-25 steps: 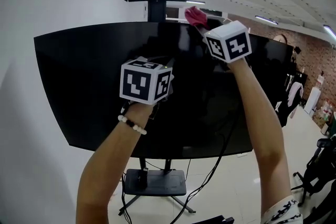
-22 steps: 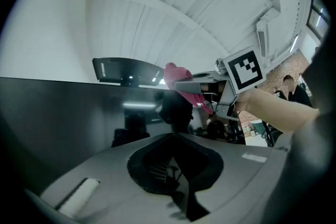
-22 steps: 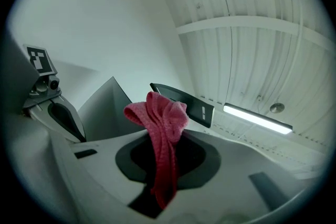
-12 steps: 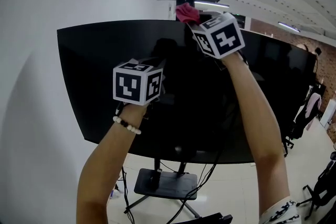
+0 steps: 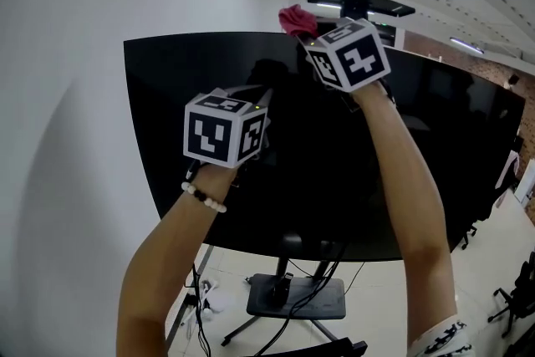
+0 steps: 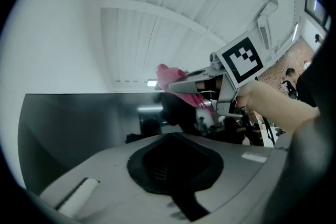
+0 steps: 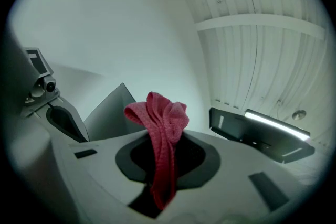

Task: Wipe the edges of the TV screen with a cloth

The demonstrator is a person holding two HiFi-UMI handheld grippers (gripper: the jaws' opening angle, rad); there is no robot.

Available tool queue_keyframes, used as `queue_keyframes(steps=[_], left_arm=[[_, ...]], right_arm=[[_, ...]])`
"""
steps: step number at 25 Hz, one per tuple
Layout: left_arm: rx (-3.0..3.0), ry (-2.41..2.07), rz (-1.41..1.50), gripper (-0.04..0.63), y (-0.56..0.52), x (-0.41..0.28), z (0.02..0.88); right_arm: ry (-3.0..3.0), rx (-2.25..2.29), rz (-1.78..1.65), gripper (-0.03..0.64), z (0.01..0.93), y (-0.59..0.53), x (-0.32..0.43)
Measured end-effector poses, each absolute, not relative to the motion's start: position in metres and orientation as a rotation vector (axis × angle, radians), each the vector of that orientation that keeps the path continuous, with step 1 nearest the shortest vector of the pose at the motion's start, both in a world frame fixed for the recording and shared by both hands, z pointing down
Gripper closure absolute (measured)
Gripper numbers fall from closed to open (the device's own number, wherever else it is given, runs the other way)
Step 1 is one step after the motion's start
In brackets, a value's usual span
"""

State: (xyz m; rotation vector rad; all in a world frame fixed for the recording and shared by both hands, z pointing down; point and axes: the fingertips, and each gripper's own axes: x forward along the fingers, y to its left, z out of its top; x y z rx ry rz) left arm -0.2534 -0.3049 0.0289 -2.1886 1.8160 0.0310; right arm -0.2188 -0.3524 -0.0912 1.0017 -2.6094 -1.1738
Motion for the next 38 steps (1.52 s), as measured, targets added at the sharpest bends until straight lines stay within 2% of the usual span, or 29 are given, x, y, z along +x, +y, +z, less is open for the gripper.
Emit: queue_keyframes(steps=[12, 23, 32, 38], left_arm=[[-2.234, 1.849, -0.008, 0.6, -0.266, -0.405, 0.054], [-2.133, 2.013, 0.04, 0.6, -0.218, -0.52, 0.084], [-2.026, 2.133, 0.049, 0.6, -0.187, -0.575, 0.095], [-1.983, 2.182, 0.073, 0.6, -0.175, -0.599, 0.107]], right_arm=[[-2.559, 1.102, -1.163, 0.541, -0.093, -0.328, -0.373], [-2.525, 0.948, -1.248, 0.54, -0.09, -0.288, -0.522], [-2.563, 0.754, -1.292, 0.541, -0.09, -0.245, -0.617], [-2.429, 0.797, -1.408, 0.541, -0.074, -0.24, -0.656]])
